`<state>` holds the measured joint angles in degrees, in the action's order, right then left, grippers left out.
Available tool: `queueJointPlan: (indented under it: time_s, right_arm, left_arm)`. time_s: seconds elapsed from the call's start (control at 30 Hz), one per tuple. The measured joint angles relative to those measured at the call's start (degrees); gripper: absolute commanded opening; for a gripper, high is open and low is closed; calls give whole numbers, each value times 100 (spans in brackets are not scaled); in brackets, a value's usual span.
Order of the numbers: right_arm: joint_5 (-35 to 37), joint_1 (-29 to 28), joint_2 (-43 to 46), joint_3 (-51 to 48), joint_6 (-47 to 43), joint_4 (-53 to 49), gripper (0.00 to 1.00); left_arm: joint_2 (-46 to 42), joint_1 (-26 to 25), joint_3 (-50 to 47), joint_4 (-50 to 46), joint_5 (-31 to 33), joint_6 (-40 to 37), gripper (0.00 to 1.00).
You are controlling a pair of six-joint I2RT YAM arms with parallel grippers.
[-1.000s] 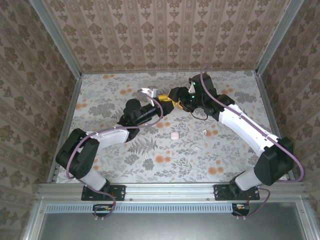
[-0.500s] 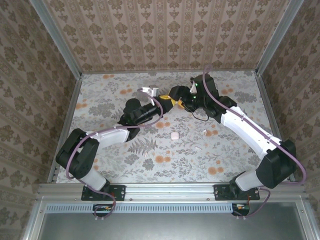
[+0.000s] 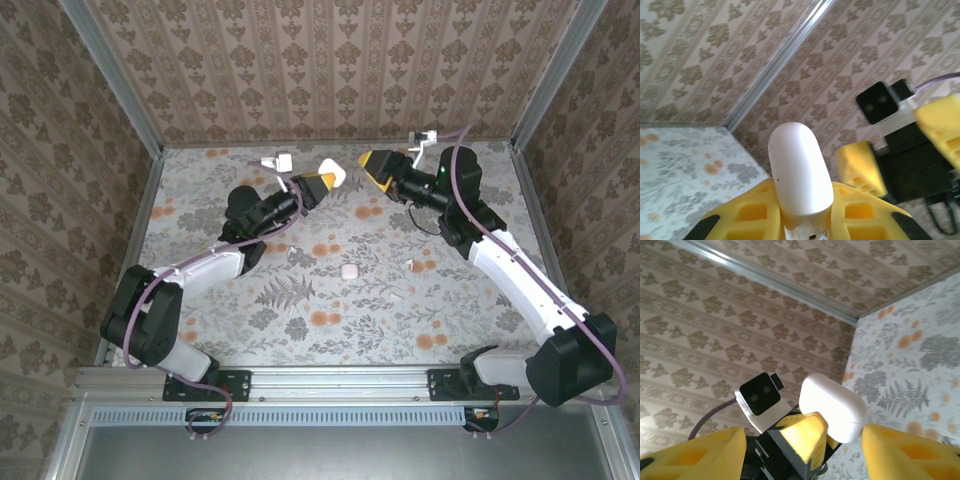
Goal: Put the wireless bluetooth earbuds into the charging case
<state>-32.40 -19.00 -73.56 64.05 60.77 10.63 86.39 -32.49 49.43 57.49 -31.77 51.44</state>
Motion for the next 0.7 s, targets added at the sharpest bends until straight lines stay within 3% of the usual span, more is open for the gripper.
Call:
queueJointPlan:
  time_s: [0.3,0.53,0.7]
  right_arm:
    - [-455,-90,-223,-9,446,1071,63]
    - [-557,-114,-479,-79,828,1794,46]
    - [-557,-118,-516,-81,870,1985,48]
  left_arm:
    - [0,-98,420,247,-186,603,0]
    - [-44,-116,494,256,-98,706,0]
    - [-81,-116,516,262,-50,754,0]
